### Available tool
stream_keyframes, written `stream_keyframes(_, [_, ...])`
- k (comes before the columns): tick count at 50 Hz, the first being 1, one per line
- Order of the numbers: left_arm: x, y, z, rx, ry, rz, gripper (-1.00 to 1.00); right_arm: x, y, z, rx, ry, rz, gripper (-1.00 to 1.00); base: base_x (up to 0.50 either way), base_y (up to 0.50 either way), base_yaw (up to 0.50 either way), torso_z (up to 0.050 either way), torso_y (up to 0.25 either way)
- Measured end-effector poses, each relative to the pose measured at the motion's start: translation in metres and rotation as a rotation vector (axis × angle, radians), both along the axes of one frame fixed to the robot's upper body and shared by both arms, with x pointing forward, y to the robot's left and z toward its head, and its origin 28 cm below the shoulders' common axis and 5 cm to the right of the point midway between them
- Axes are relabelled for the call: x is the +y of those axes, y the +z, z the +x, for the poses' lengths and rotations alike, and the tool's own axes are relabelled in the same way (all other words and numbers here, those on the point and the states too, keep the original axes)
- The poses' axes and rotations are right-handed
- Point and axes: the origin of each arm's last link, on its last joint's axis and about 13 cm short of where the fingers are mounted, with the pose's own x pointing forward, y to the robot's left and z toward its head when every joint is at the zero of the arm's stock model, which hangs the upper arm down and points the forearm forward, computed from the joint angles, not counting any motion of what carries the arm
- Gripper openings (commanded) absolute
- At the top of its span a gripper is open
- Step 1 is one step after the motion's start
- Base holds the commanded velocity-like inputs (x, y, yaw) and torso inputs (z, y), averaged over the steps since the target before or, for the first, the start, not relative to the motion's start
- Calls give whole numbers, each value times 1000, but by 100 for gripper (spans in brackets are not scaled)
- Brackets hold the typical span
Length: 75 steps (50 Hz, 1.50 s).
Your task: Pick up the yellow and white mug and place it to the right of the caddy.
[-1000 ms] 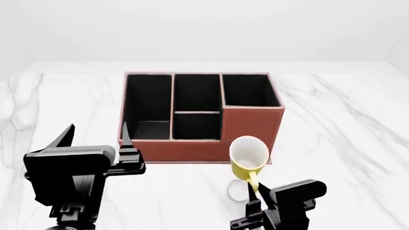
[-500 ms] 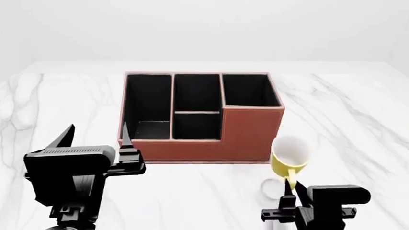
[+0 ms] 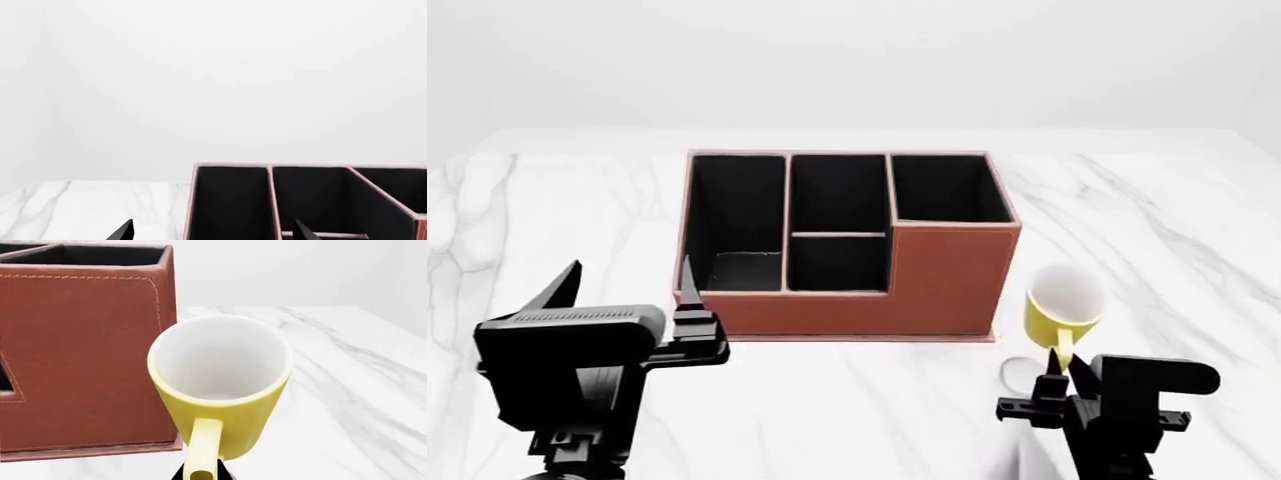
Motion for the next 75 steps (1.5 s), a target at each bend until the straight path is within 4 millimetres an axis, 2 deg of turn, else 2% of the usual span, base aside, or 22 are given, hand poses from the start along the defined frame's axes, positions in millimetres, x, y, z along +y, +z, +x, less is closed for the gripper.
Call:
stream_keyframes(49, [1,0,-1,-5,1,-5,100,-24,-18,99,70,-65,17,-100,0,0,0,0,1])
stream_keyframes(62, [2,-1,-1,-5,1,-7,100,-24,-26,117,90,-63,17,-100,0,0,0,0,1])
stream_keyframes(75, [2,-1,-2,-5,2,-9,100,-25,-36,123,135,-63,22,-100,0,0,0,0,0])
